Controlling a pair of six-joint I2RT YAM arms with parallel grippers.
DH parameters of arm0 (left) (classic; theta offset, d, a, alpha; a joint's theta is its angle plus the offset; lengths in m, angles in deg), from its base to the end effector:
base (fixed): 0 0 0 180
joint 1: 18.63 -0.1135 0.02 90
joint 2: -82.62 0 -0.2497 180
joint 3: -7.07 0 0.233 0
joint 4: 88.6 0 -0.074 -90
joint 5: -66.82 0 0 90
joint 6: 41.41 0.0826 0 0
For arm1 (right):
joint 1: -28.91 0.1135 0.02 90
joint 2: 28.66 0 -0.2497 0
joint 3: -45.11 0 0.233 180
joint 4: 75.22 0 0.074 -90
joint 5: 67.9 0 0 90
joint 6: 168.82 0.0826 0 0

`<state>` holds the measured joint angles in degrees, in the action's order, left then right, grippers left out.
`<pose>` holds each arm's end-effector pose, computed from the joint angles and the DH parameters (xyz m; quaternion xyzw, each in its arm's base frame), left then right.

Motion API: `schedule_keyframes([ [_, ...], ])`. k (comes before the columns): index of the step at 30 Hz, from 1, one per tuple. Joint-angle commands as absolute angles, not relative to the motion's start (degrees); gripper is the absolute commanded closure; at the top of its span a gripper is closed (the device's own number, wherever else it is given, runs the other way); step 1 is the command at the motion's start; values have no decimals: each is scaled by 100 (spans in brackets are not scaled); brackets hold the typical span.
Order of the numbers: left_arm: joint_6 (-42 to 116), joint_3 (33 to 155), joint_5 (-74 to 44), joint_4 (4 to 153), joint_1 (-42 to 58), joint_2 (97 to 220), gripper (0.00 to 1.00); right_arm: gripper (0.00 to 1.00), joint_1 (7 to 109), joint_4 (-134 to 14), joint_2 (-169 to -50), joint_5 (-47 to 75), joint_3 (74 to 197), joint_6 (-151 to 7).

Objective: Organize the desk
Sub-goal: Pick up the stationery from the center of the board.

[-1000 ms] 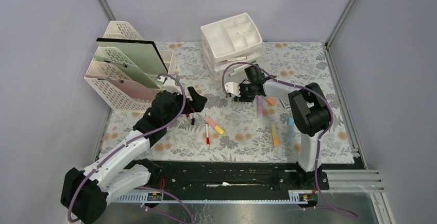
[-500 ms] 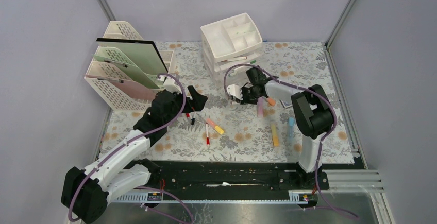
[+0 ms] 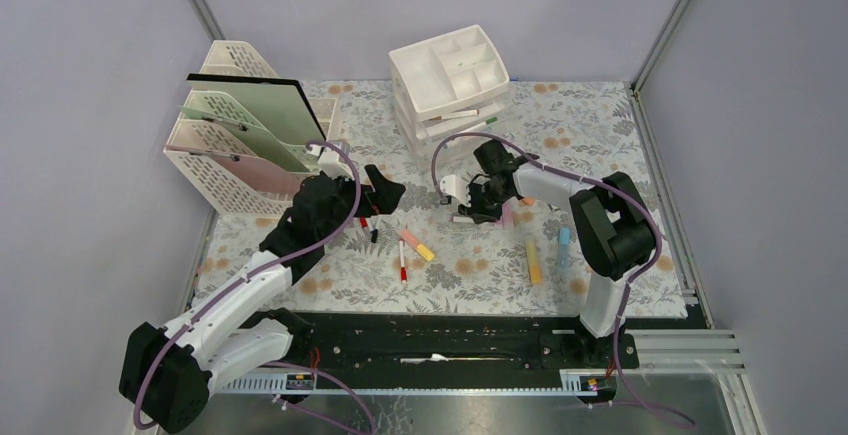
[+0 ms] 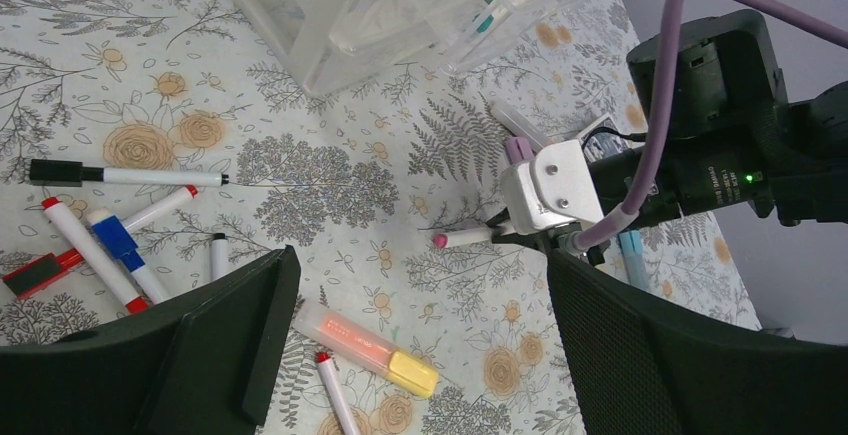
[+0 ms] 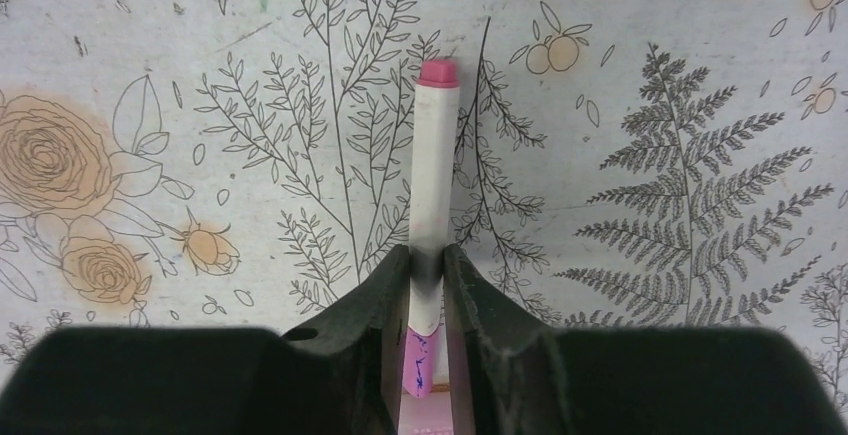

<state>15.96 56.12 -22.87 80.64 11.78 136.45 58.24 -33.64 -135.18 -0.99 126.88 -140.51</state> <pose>0.2203 -0.1298 0.2537 -0.0138 0.7961 -0.3181 0.5146 0.3004 0.2060 0.1180 -0.7128 0.6427 0.1321 0.2476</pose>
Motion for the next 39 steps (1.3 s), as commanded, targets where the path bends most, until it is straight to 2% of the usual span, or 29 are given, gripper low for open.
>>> schedule_keyframes([
  [1, 1654, 5723, -2073, 8430, 1142, 13704, 1, 73, 5928, -2980, -13506, 73, 12638, -13614],
  [7, 1655, 5715, -2011, 8416, 1125, 13666, 1, 65, 5983, -3138, -13572, 304, 12605, -13435],
  [10, 1651, 5706, -2013, 8403, 1116, 13609, 1, 64, 6038, -3219, -13600, 437, 12595, -13386],
  [13, 1637, 5691, -1996, 8399, 1107, 13572, 1, 70, 6086, -3340, -13602, 569, 12533, -13280],
  [16, 1623, 5697, -1963, 8386, 1107, 13562, 1, 84, 6103, -3437, -13574, 616, 12508, -13110],
  [23, 1616, 5775, -1884, 8398, 1098, 13625, 1, 94, 6107, -3358, -13191, 395, 12459, -12834],
  [24, 1618, 5788, -1868, 8409, 1098, 13646, 1, 100, 6099, -3309, -13133, 371, 12470, -12831],
  [33, 1582, 5952, -1720, 8500, 1091, 13825, 1, 100, 6062, -3261, -12442, 131, 12376, -12806],
  [39, 1503, 5965, -1520, 8640, 1089, 13810, 1, 100, 5882, -2596, -12073, -271, 12721, -13268],
])
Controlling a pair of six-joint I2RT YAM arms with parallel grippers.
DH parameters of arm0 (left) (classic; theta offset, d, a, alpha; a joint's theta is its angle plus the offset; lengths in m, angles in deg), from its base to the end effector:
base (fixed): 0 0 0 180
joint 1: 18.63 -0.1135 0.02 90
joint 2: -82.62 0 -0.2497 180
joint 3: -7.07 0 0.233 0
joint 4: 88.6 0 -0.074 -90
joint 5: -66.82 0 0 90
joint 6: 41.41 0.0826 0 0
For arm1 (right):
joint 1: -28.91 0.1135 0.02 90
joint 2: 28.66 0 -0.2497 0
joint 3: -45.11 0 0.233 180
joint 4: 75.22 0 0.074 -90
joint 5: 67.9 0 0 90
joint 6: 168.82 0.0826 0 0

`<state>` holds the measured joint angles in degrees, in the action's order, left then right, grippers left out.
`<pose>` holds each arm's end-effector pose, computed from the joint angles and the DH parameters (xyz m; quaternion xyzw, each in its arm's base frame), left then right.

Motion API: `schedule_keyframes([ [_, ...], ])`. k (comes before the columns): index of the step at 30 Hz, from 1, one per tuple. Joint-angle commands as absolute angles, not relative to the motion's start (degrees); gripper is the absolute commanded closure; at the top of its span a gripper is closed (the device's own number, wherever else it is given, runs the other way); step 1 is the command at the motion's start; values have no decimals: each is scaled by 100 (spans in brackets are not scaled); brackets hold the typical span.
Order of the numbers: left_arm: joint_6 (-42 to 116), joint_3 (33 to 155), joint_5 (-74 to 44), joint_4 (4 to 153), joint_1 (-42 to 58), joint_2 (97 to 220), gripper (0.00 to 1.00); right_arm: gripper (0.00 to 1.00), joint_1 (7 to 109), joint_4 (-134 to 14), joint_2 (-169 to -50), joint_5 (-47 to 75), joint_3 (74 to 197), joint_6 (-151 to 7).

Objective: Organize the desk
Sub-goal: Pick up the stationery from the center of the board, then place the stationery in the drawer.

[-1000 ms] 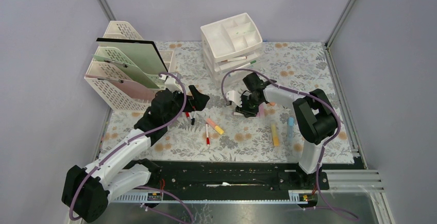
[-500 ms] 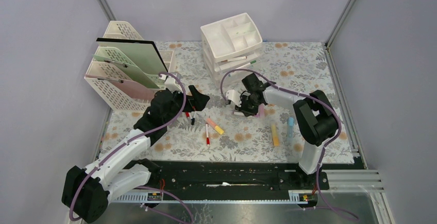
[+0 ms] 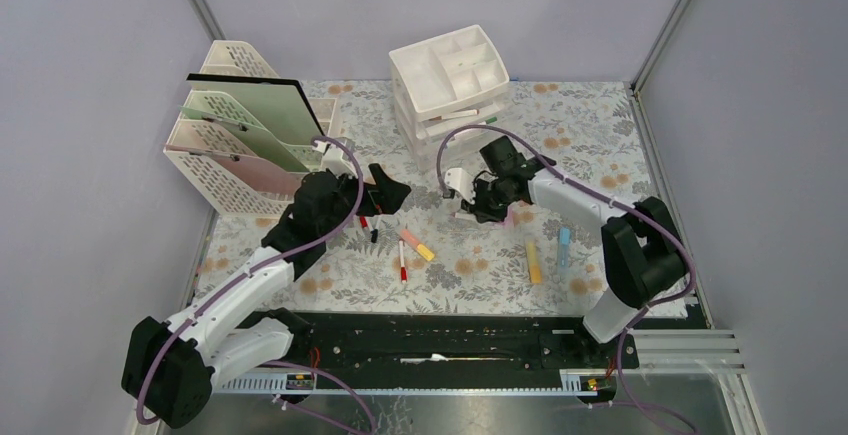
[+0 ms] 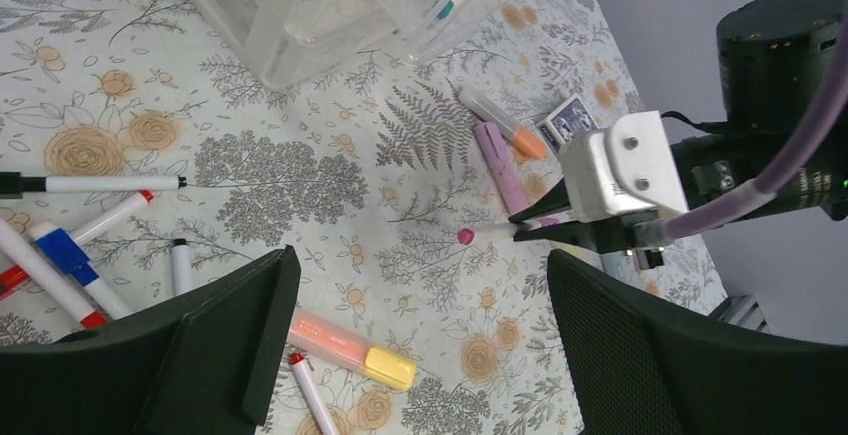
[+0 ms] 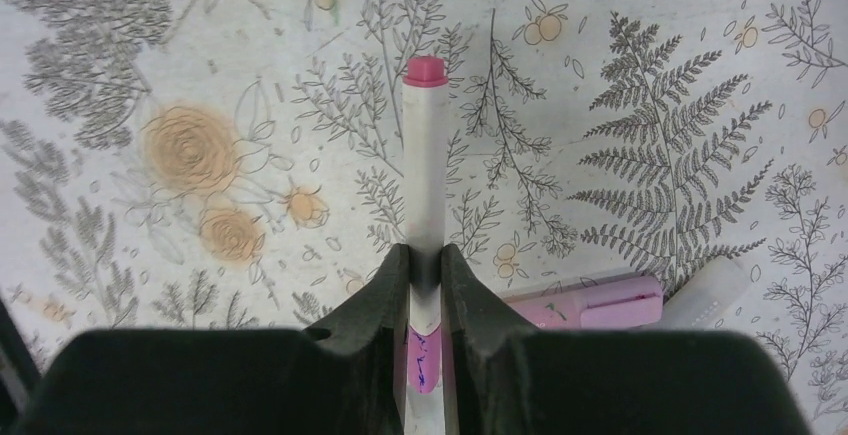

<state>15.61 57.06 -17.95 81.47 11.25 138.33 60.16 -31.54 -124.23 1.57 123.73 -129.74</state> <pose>0.2231 -0.1369 0.2544 0.0060 0.7964 -0.3458 0.4961 0.2768 0.2018 0.1622 -0.6596 0.6878 0.1272 0.2752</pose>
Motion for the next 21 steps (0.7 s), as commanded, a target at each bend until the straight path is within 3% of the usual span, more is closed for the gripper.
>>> schedule_keyframes([
  [1, 1500, 5976, -1497, 8662, 1095, 13804, 1, 100, 5812, -2453, -12043, -370, 12851, -13318],
  [11, 1499, 6153, -1435, 8757, 1086, 13701, 1, 100, 5228, -1462, -11752, -1465, 14519, -13932],
  [21, 1574, 6168, -1303, 8928, 1038, 13559, 1, 100, 5175, -1178, -12454, -1378, 16447, -14591],
])
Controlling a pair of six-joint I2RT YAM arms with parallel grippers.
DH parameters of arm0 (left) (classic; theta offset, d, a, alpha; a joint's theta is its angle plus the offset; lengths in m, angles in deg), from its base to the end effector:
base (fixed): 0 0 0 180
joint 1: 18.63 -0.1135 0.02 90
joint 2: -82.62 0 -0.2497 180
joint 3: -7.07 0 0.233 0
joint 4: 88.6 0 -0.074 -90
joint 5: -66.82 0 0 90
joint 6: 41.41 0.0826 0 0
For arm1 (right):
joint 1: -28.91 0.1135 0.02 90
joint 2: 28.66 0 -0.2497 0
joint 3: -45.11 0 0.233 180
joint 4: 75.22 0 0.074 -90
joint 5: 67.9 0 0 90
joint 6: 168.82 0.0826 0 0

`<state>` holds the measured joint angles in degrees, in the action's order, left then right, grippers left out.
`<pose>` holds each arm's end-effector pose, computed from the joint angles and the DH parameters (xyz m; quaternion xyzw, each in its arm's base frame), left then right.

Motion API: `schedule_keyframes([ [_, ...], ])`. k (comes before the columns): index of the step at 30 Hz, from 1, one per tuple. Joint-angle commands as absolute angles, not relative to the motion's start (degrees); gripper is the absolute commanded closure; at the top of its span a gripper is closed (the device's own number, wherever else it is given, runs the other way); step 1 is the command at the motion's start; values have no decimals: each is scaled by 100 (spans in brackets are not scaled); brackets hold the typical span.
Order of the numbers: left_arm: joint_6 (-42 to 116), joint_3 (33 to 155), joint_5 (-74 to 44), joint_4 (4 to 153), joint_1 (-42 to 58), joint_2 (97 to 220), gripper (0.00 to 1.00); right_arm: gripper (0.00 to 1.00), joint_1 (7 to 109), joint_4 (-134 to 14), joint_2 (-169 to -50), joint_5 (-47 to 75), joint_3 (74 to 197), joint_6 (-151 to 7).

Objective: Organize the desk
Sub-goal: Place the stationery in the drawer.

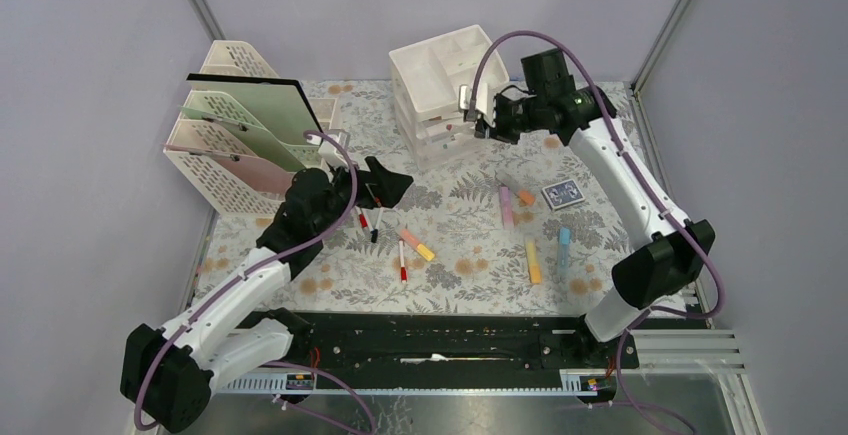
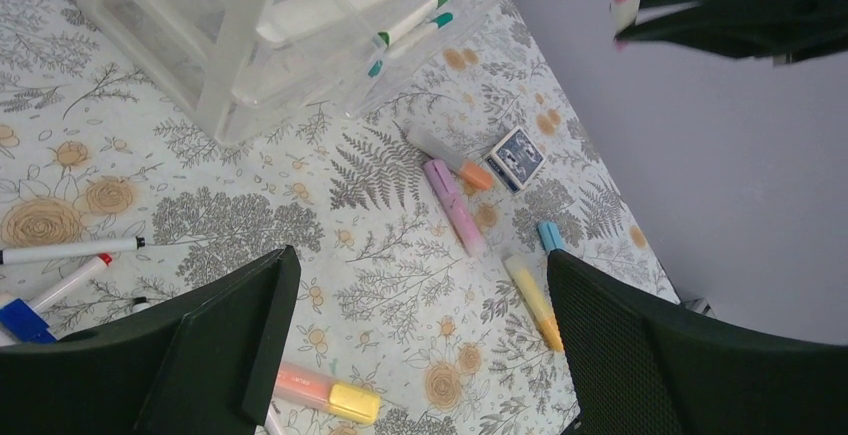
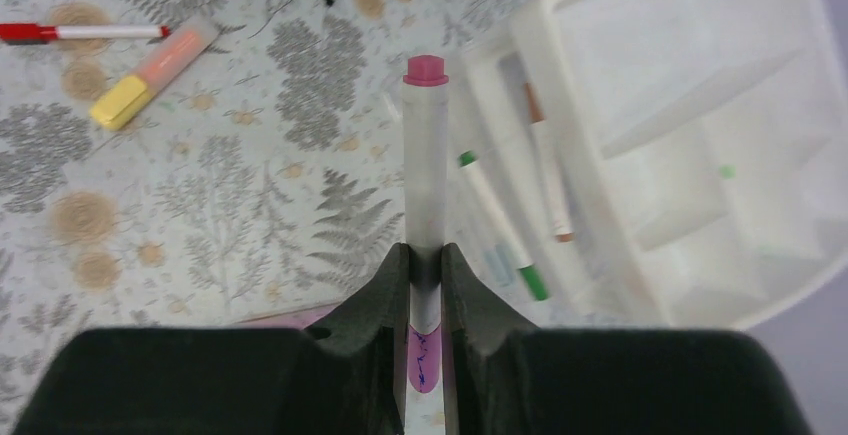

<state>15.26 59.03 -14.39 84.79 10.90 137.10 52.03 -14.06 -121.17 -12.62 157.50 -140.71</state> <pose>0.2212 -0.1398 0.2818 0.0245 0.7601 -0.3870 0.5214 0.3096 0.1833 0.3486 -0.6782 0.5578 0.1257 0.4616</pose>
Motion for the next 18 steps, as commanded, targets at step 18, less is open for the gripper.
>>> schedule_keyframes([
  [18, 1651, 5979, -1345, 8906, 923, 13264, 1, 99, 5170, -1193, -13916, -743, 18066, -15217],
])
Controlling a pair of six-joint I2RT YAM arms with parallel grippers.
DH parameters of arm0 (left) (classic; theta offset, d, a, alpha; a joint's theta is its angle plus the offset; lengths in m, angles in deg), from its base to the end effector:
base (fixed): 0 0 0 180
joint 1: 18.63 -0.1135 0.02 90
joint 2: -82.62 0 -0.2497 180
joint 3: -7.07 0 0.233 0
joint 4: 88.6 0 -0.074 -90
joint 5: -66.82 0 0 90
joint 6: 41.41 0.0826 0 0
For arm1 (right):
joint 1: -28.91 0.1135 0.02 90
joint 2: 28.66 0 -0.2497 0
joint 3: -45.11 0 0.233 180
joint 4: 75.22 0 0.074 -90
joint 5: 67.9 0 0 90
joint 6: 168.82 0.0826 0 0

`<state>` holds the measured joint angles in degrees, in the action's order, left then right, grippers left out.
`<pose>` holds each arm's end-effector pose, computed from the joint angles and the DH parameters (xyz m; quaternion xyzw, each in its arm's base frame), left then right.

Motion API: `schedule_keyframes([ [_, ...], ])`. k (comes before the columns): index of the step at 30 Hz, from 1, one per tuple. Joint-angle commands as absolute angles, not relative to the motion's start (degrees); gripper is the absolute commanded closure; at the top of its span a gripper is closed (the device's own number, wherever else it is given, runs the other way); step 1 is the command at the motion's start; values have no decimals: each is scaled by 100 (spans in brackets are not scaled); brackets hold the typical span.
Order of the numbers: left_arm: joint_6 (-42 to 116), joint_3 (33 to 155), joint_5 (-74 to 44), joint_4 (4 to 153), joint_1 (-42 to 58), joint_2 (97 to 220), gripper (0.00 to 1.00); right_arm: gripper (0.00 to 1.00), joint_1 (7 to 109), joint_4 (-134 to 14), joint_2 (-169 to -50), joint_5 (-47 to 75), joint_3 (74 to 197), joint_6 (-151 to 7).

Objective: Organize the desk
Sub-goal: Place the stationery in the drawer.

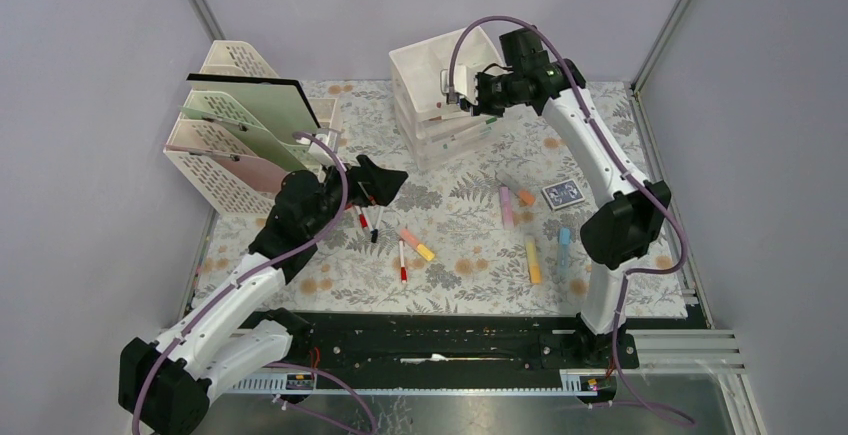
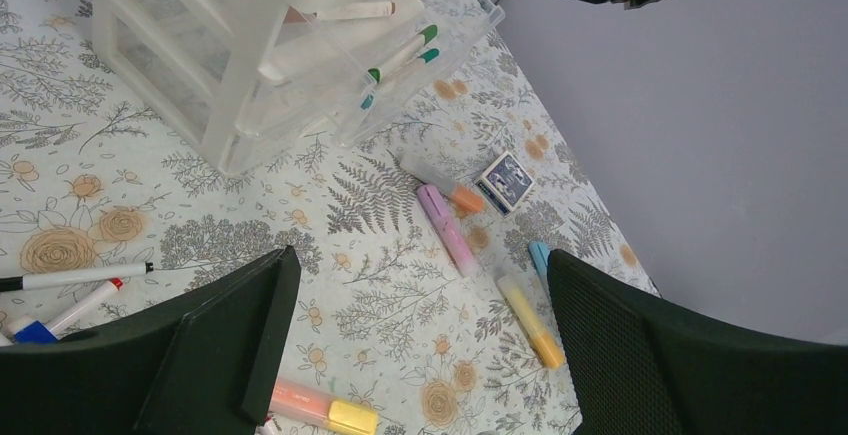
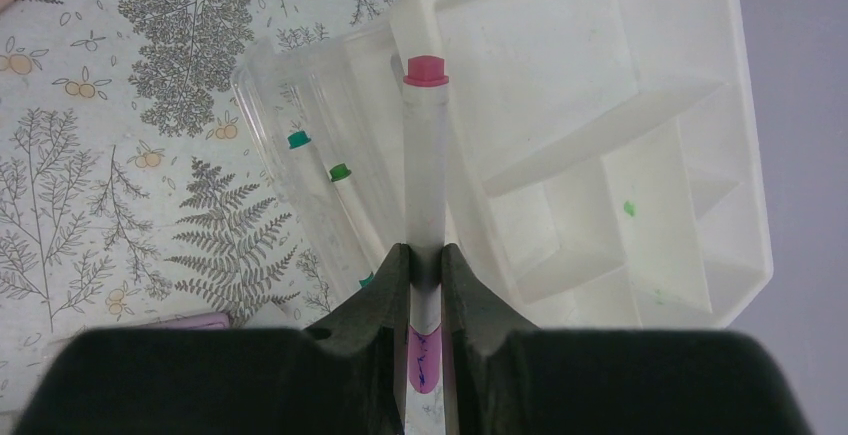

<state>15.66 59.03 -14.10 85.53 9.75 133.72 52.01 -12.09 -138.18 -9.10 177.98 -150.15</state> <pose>0.2148 -0.1308 0.2977 0.0243 0.7366 -0.3936 0.5495 0.3774 0.2075 0.3486 -0.7176 0.5086 0.0553 0.4725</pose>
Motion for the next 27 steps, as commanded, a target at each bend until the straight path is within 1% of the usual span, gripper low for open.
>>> schedule_keyframes([
  [1, 1658, 5975, -1351, 8904, 923, 13264, 1, 99, 5163, -1210, -13941, -727, 18051, -15219],
  [9, 1652, 5955, -1347, 8904, 887, 13255, 1, 97, 5102, -1402, -14138, -627, 17972, -15180],
  [27, 1660, 6020, -1292, 8924, 817, 13334, 1, 81, 5053, -1534, -14417, -489, 17951, -15171],
])
